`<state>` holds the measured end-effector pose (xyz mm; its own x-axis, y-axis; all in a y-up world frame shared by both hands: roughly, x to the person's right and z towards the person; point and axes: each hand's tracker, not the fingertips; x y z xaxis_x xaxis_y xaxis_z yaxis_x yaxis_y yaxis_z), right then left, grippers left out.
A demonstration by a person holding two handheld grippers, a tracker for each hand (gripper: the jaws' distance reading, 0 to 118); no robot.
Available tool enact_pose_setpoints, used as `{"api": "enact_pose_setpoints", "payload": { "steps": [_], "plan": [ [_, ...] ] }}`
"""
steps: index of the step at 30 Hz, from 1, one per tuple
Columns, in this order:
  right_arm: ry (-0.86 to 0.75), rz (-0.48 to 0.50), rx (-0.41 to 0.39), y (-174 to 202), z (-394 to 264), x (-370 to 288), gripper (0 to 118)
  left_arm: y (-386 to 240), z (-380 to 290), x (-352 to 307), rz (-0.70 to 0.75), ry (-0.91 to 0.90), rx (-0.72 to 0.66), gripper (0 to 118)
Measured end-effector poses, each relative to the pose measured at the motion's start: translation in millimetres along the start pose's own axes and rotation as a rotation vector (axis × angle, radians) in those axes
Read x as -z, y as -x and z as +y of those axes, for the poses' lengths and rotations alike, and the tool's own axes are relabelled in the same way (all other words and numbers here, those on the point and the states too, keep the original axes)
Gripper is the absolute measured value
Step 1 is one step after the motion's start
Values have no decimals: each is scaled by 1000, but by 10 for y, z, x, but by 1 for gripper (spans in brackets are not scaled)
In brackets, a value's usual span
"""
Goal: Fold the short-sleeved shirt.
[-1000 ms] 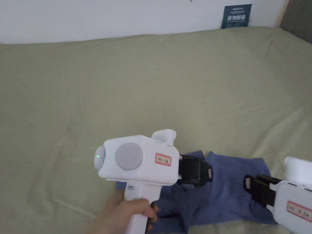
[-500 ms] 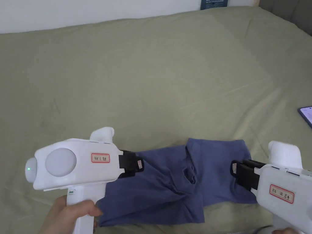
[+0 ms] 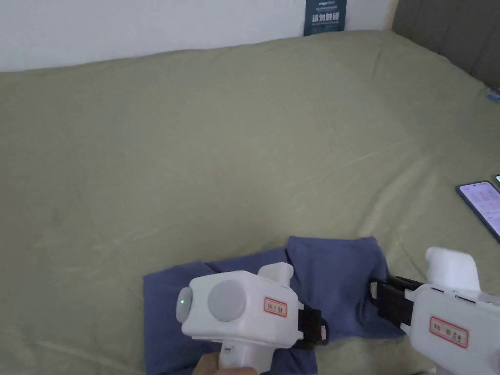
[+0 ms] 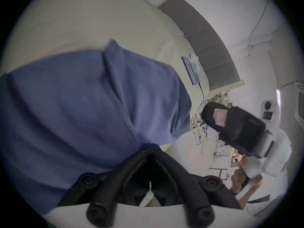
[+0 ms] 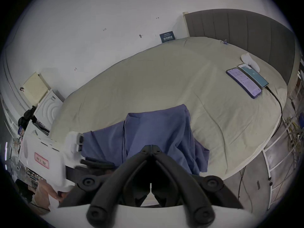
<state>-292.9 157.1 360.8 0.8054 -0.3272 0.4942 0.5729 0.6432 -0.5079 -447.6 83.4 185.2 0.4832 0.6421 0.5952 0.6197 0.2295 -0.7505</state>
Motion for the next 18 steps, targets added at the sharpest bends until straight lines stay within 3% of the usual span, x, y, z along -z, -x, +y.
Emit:
{"api": "enact_pose_setpoints", "payload": {
  "steps": [1, 5, 9, 13, 14, 15, 16, 17, 18],
  "plan": [
    [1, -3, -9, 15, 1, -22, 0, 1, -23, 16, 65, 9, -18, 0],
    [-16, -10, -31, 60, 13, -134, 0, 125, -68, -275, -20, -53, -2, 0],
    [-28, -28, -53, 127, 57, -191, 0, 303, -142, -1033, -48, -202, 14, 0],
    [-37, -31, -53, 208, 66, -178, 0, 588, -321, -1849, 2, -384, -86, 0],
    [-37, -26, -51, 224, 61, -168, 0, 690, -360, -1929, 17, -408, -101, 5],
    [-35, -19, -48, 248, 56, -156, 0, 855, -392, -2010, 32, -416, -127, 21],
    [-28, -12, -50, 283, 52, -138, 0, 996, -451, -2066, 41, -404, -149, 49],
    [-24, -8, -56, 310, 49, -127, 0, 1096, -498, -2083, 35, -393, -170, 86],
    [-20, -10, -74, 358, 40, -117, 0, 1227, -560, -2073, 0, -377, -211, 97]
  ]
}}
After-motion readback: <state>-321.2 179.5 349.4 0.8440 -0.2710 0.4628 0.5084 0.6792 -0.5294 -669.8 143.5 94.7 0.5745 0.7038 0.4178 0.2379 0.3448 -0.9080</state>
